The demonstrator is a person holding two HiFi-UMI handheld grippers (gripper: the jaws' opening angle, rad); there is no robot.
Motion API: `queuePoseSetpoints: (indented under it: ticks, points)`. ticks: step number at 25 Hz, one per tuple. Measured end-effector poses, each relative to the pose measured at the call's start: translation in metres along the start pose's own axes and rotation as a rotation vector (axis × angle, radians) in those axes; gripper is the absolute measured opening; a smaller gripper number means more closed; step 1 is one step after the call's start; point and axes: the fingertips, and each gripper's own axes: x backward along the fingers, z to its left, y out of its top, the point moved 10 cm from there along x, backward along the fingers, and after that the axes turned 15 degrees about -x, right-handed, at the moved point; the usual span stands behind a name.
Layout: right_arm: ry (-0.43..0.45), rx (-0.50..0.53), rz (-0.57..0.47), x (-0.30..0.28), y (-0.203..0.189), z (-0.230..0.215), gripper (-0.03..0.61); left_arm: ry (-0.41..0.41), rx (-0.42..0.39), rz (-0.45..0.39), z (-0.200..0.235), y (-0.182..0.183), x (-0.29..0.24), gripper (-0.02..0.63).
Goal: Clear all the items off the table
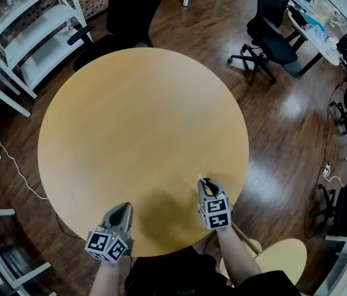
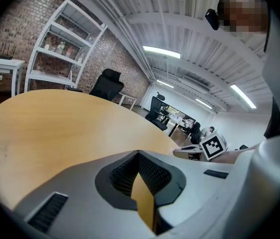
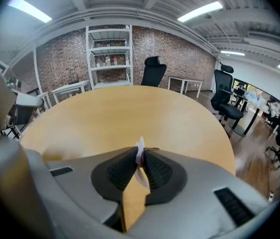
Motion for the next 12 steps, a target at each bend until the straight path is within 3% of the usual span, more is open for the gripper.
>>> queuePoseSetpoints:
  ticks: [7,12]
  points:
    - [0.002,-0.067,-0.139,0.041,0.026,0.027,0.038,-0.009,-0.039,-0.096,0.016,0.024,0.031,-0.009]
    - [-0.079,-0.128,-0.234,0.092,0.014,0.03,0.038,-0.096,-0.076,-0.162,0.014,0.037,0.034,-0.009]
